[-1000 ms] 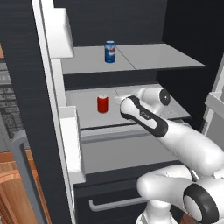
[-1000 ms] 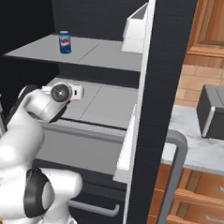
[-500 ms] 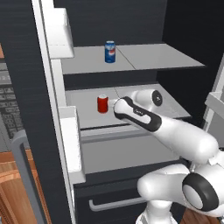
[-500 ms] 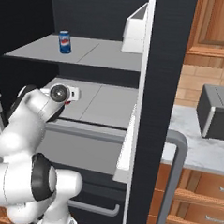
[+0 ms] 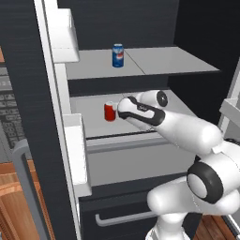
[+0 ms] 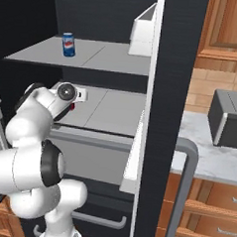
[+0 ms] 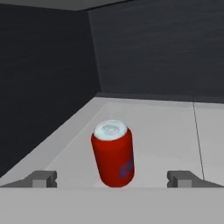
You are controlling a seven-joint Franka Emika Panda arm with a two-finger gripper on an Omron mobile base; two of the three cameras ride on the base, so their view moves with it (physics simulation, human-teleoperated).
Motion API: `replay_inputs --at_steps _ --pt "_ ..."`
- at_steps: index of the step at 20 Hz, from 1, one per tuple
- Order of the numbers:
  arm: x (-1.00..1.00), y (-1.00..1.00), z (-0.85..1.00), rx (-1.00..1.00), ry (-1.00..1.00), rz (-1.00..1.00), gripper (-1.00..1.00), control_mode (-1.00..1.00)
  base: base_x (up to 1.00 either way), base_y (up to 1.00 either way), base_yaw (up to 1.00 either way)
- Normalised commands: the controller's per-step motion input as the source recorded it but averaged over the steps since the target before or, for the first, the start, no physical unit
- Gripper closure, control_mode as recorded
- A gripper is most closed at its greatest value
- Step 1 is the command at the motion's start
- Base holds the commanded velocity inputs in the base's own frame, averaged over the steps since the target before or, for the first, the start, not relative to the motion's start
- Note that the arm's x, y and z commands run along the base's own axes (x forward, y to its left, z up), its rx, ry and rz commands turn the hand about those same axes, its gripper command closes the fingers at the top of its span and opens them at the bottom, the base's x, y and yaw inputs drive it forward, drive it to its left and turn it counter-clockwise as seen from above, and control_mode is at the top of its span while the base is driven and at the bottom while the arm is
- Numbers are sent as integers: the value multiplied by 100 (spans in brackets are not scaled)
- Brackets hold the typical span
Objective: Open the fridge, grab two sodas, and place both sodas inside the bowl with ice on the dining counter.
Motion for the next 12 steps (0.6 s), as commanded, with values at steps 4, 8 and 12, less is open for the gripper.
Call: replay_inputs --at_steps 4,8,12 --pt "38 14 -5 0 5 0 -100 -100 0 0 0" --pt "35 21 -8 -3 4 0 -100 -100 0 0 0" --pt "24 18 -4 -3 3 0 -100 -100 0 0 0"
